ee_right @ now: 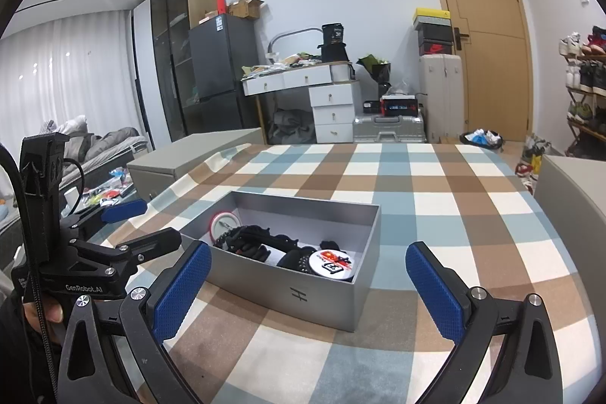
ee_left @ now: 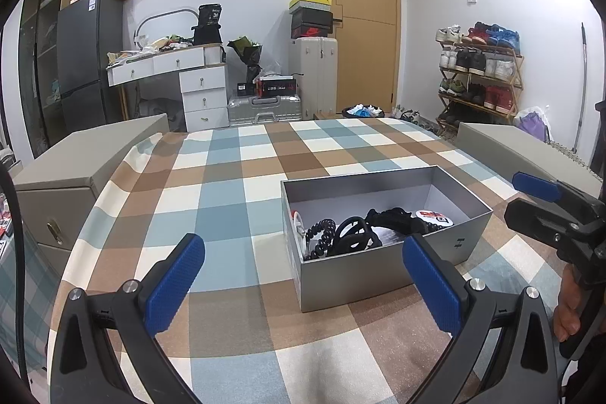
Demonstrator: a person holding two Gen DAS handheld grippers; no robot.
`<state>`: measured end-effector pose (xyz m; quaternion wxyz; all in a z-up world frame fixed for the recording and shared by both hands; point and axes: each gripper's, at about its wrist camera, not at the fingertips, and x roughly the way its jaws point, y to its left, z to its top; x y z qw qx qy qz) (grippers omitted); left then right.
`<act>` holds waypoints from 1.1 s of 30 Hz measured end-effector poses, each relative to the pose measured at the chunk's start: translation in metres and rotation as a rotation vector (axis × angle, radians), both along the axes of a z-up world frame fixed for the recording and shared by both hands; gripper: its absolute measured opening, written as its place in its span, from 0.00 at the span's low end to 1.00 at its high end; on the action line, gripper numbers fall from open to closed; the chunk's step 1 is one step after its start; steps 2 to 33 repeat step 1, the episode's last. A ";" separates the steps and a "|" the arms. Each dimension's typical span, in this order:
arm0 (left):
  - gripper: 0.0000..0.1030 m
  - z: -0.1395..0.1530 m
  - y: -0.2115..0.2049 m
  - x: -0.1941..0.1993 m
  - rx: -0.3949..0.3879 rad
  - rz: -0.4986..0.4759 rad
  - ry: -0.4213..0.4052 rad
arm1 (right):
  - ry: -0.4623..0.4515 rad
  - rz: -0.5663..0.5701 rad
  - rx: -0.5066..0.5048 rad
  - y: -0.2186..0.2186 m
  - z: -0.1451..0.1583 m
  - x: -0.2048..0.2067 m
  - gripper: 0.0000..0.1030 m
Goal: Organize jewelry
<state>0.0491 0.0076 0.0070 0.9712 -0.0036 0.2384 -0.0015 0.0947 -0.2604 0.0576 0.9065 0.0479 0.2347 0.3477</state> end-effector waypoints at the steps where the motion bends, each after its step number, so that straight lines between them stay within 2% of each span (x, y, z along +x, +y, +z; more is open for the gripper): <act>1: 0.99 0.000 0.000 0.000 0.000 0.001 0.001 | 0.000 0.000 0.000 0.001 0.000 0.000 1.00; 33: 0.99 0.000 0.000 0.000 0.000 0.001 0.001 | 0.000 0.000 0.000 0.001 0.000 0.000 1.00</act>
